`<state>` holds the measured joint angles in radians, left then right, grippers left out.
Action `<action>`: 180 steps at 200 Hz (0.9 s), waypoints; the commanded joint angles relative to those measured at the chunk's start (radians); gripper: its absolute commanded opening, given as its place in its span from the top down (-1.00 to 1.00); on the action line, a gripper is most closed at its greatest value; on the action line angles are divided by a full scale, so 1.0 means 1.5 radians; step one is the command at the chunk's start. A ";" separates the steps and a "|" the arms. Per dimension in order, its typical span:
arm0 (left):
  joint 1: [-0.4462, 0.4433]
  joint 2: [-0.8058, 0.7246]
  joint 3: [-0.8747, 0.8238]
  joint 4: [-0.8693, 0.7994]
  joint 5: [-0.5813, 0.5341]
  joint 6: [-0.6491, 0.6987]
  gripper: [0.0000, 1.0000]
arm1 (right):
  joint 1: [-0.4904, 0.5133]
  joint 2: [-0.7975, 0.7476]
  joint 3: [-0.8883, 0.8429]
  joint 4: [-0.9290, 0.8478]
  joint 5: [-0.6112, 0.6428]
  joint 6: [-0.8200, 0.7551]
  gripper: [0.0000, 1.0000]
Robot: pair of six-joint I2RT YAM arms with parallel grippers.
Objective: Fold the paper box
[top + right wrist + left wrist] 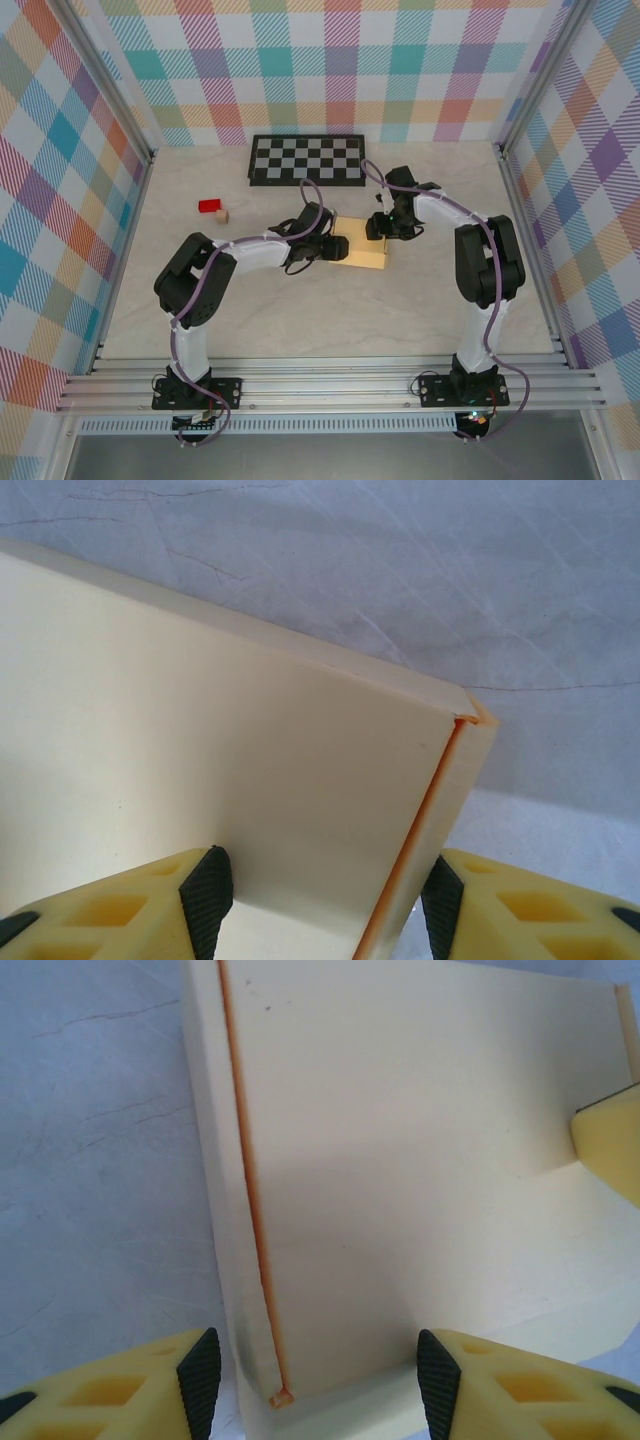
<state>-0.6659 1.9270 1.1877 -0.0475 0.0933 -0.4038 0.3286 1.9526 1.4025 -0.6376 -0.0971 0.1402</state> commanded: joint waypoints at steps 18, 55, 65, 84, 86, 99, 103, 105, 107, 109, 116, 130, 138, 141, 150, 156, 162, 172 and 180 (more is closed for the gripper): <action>0.014 -0.034 -0.017 -0.010 -0.019 -0.102 -0.17 | 0.007 0.029 -0.005 -0.073 -0.001 -0.018 -0.13; 0.014 -0.026 0.011 -0.041 -0.020 -0.183 -0.25 | 0.007 0.030 -0.005 -0.071 -0.001 -0.011 -0.13; 0.014 -0.024 0.013 -0.042 -0.023 -0.203 -0.24 | 0.007 0.029 -0.007 -0.070 -0.003 -0.009 -0.13; 0.014 -0.024 0.013 -0.039 -0.024 -0.234 -0.22 | 0.006 0.028 -0.011 -0.068 -0.003 -0.008 -0.13; 0.014 -0.025 0.013 -0.038 -0.024 -0.237 -0.21 | 0.007 0.027 -0.011 -0.068 -0.003 -0.008 -0.13; 0.015 -0.029 0.008 -0.034 -0.028 -0.260 -0.20 | 0.007 0.027 -0.013 -0.068 -0.002 -0.008 -0.13; 0.014 -0.030 0.007 -0.035 -0.031 -0.266 -0.19 | 0.007 0.027 -0.013 -0.068 -0.001 -0.009 -0.13; 0.014 -0.030 0.007 -0.035 -0.032 -0.270 -0.19 | 0.007 0.028 -0.013 -0.068 -0.001 -0.009 -0.13; 0.015 -0.030 0.006 -0.035 -0.032 -0.272 -0.18 | 0.007 0.027 -0.014 -0.068 -0.001 -0.009 -0.13; 0.015 -0.030 0.006 -0.034 -0.032 -0.275 -0.17 | 0.006 0.028 -0.013 -0.067 -0.001 -0.009 -0.13; 0.014 -0.031 0.005 -0.032 -0.033 -0.281 -0.16 | 0.007 0.028 -0.014 -0.068 0.000 -0.010 -0.13; 0.013 -0.029 0.009 -0.038 -0.038 -0.291 -0.15 | 0.007 0.029 -0.014 -0.066 0.000 -0.009 -0.13; 0.013 -0.027 0.012 -0.042 -0.038 -0.294 -0.11 | 0.007 0.029 -0.014 -0.066 0.000 -0.009 -0.13; 0.013 -0.026 0.012 -0.044 -0.039 -0.296 -0.09 | 0.007 0.029 -0.013 -0.066 0.000 -0.009 -0.13; 0.013 -0.026 0.012 -0.043 -0.038 -0.303 0.00 | 0.007 0.030 -0.012 -0.065 -0.001 -0.008 -0.13; 0.013 -0.027 0.010 -0.040 -0.037 -0.306 0.06 | 0.007 0.029 -0.012 -0.064 -0.001 -0.008 -0.13; 0.013 -0.027 0.009 -0.040 -0.038 -0.309 0.13 | 0.007 0.029 -0.013 -0.064 0.000 -0.007 -0.13; 0.013 -0.030 0.010 -0.043 -0.041 -0.312 0.21 | 0.007 0.029 -0.012 -0.065 0.000 -0.006 -0.13; 0.013 -0.031 0.011 -0.047 -0.043 -0.313 0.22 | 0.007 0.029 -0.013 -0.065 -0.001 -0.006 -0.13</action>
<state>-0.6579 1.9167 1.1927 -0.0750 0.0601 -0.8444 0.3290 1.9537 1.4044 -0.6445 -0.1028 0.1410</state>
